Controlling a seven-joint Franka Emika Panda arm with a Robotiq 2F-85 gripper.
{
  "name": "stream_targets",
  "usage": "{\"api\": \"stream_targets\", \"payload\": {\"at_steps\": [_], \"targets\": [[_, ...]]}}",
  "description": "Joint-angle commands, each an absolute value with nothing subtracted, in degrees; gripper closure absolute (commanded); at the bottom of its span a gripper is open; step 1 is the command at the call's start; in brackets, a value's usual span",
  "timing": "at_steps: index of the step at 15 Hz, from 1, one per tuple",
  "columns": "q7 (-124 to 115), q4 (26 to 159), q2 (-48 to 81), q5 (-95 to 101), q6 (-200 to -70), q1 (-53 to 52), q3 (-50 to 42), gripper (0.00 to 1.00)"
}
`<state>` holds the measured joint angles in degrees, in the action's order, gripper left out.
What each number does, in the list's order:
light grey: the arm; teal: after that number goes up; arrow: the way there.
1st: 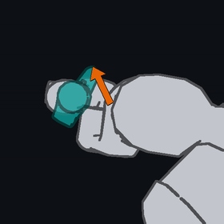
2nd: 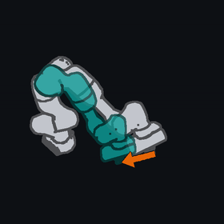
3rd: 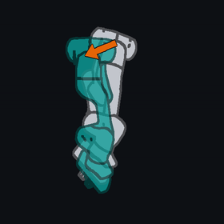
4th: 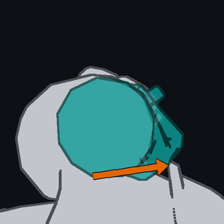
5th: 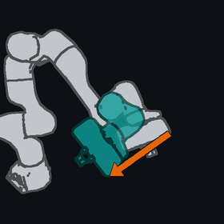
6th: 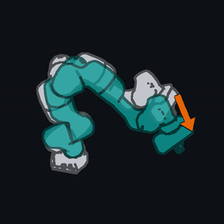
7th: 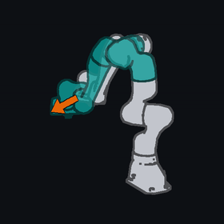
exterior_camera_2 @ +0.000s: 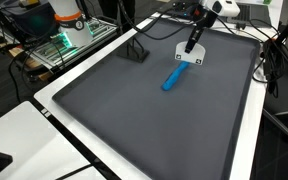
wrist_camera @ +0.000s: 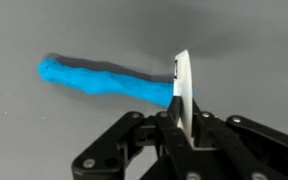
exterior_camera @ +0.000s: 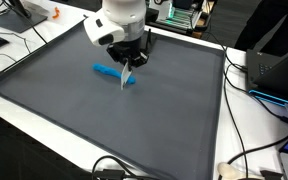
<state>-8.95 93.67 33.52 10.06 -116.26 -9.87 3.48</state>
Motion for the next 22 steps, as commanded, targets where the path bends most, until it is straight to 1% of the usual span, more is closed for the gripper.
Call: {"api": "stream_targets", "payload": {"at_steps": [1,22], "targets": [[-9.68,93.68,34.33,10.0,-117.81,-10.41,2.74,0.98],[-8.43,93.81,37.1,9.23,-117.3,-9.97,2.98,0.98]]}}
